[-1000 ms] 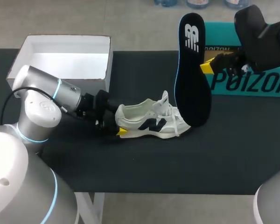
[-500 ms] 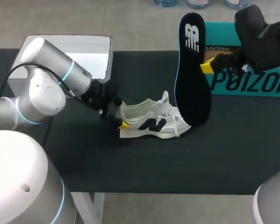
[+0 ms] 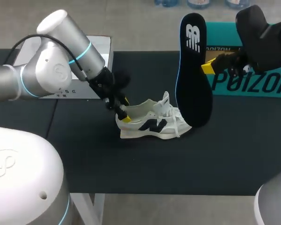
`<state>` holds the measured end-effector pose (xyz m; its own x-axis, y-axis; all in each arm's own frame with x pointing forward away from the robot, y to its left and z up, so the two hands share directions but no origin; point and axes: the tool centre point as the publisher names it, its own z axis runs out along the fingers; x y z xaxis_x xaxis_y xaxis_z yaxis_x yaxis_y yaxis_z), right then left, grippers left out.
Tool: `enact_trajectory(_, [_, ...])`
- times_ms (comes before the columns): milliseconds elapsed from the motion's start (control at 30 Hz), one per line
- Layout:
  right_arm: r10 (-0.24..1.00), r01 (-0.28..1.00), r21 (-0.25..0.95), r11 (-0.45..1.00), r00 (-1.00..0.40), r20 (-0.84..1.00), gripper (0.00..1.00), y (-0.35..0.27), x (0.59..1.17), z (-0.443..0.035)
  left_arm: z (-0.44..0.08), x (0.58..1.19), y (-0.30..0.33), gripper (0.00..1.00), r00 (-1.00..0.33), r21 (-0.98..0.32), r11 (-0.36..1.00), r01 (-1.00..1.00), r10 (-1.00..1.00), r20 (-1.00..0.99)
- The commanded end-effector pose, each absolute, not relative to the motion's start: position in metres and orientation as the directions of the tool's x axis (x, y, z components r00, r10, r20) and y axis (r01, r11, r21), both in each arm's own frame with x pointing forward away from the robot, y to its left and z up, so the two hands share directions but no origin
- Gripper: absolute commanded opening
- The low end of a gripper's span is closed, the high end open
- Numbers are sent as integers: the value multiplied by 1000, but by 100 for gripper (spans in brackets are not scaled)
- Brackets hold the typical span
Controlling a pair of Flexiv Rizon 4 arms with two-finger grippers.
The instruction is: Take the shoe out of the shoebox, open the shoe tongue, remove and reinsert the insole, then place the shoe into the shoebox
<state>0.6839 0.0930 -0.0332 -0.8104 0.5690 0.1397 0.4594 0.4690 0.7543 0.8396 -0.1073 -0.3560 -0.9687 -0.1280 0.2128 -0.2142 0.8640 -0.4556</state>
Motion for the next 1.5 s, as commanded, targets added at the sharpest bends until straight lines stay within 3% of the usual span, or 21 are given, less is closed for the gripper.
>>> enact_trajectory(33, [569,463,750,472,-810,142,0,97,689,-33,-337,829,-109,100,-972,-107,977,-186,-167,167])
enact_trajectory(567, [569,463,750,472,-810,142,0,97,689,-33,-313,818,-94,100,-993,70,997,-17,-25,112])
enact_trajectory(1033, [569,463,750,472,-810,142,0,97,689,-33,-324,825,-79,100,-1000,-32,999,-18,-17,23])
enact_trajectory(1500, [569,463,750,472,-810,142,0,97,689,-33,-326,833,-83,100,-999,-17,999,-39,-38,38])
